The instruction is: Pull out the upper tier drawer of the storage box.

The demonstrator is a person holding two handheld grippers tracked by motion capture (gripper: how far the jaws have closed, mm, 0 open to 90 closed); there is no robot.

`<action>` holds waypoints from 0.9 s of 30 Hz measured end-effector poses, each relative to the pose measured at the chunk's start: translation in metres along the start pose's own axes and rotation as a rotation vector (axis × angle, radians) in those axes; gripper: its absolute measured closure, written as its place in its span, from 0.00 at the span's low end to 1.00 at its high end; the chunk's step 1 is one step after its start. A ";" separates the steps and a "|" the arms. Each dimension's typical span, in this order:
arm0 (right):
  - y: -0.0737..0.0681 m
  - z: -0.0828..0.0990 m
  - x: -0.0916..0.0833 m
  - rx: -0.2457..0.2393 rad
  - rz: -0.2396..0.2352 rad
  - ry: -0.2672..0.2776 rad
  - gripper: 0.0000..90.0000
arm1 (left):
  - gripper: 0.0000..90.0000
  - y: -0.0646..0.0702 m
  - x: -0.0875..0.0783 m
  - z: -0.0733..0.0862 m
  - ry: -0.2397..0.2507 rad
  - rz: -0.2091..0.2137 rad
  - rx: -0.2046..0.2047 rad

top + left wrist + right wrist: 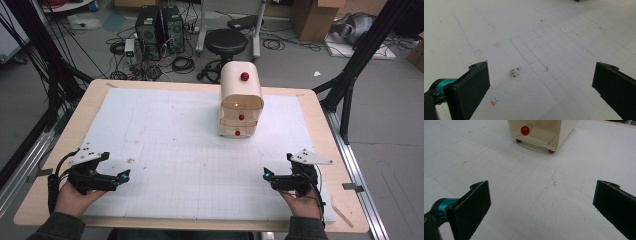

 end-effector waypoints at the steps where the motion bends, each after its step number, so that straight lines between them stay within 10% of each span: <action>1: 0.000 0.000 0.000 0.002 -0.003 0.001 0.00 | 0.02 0.000 0.001 0.000 0.000 0.000 -0.001; 27: -0.003 -0.002 0.004 -0.019 -0.012 -0.002 0.00 | 0.02 0.000 0.001 0.000 0.000 0.006 -0.001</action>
Point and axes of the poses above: each handheld gripper's, and its own axes: x roughly forward along the jaws, z roughly out of its underside, y roughly to its right, the point moved 6 cm from there along x, roughly forward along the jaws
